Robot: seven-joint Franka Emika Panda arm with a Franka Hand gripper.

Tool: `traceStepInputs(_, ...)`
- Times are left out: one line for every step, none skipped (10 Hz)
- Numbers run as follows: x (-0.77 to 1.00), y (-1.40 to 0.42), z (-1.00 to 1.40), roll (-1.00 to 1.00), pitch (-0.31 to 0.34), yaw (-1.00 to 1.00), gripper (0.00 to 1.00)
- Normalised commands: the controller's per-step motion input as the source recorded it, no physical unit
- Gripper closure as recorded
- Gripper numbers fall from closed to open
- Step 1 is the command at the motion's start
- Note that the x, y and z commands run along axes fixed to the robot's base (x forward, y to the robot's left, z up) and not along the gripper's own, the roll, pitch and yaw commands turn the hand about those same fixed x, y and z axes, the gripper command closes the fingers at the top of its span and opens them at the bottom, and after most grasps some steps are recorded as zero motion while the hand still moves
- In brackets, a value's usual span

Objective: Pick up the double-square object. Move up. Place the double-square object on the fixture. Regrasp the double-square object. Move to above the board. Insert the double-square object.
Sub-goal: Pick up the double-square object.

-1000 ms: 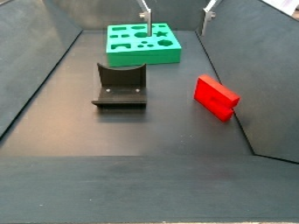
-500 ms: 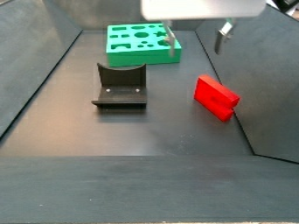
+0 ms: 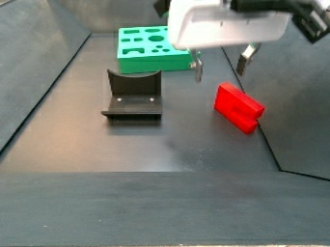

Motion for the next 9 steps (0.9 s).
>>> traceStepInputs(-0.21,-0.03,-0.73,0.19,0.0,0.35,0.0)
traceStepInputs(-0.2,0.0,-0.77,0.18,0.0,0.34,0.0)
traceStepInputs(-0.19,0.0,-0.79,0.15,0.0,0.3,0.0)
traceStepInputs(-0.14,0.0,-0.81,0.1,-0.007,0.26,0.0)
traceStepInputs(-0.09,0.0,-0.65,0.04,-0.061,0.24,0.0)
traceStepInputs(-0.07,0.0,0.0,0.0,-0.069,0.0,0.0)
traceStepInputs(0.0,0.0,0.0,0.0,0.01,0.0,0.0)
traceStepInputs(0.0,0.0,0.0,0.0,0.0,0.0,0.0)
traceStepInputs(0.0,0.0,0.0,0.0,0.0,0.0,1.0)
